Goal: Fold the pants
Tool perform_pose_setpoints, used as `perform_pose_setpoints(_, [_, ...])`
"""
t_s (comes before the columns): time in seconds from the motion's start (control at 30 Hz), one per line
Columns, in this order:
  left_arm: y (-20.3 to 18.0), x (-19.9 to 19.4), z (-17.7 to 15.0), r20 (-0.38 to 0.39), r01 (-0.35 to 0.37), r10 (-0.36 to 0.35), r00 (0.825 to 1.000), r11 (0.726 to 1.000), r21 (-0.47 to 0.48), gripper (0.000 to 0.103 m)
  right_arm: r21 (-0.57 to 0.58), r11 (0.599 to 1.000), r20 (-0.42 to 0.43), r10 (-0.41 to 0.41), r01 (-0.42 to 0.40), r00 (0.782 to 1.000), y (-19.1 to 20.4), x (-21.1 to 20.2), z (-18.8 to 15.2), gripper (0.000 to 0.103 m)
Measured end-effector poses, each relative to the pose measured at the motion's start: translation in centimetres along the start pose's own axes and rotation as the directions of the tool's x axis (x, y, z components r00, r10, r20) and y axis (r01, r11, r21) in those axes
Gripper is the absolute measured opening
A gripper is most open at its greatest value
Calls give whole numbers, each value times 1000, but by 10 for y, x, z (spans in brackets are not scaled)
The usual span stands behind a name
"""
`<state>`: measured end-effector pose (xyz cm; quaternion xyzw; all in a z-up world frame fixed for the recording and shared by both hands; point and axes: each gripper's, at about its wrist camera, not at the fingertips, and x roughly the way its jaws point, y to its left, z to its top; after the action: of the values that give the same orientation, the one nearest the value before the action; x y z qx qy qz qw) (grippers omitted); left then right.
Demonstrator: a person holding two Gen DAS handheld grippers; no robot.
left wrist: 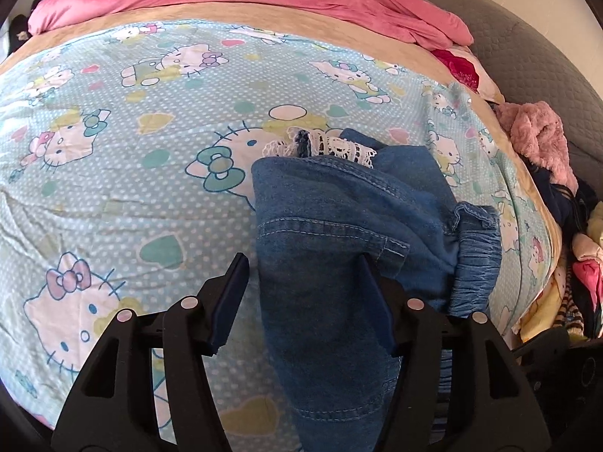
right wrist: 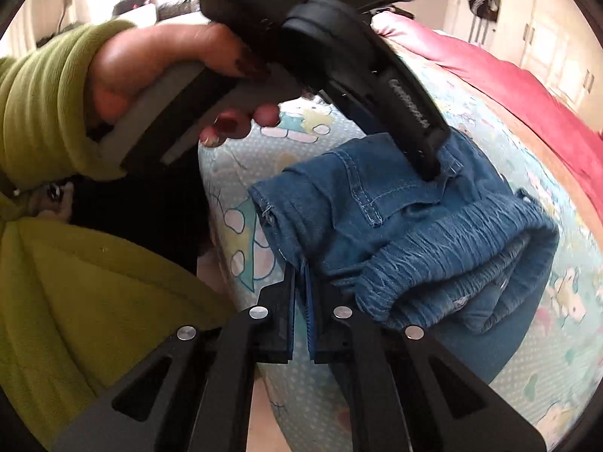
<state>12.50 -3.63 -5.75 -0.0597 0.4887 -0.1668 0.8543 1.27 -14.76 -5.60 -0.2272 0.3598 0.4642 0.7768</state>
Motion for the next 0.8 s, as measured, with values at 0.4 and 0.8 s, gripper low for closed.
perform_pose_setpoints(0.4, [-15, -41, -5, 144, -53, 44, 989, 997, 56, 70, 292, 947, 184, -191, 132, 964, -50, -105, 6, 68])
perform_pose_setpoints(0.8, [-7, -41, -5, 147, -87, 81, 986, 996, 36, 81, 623, 748, 17, -303, 227, 953, -126, -77, -25, 80])
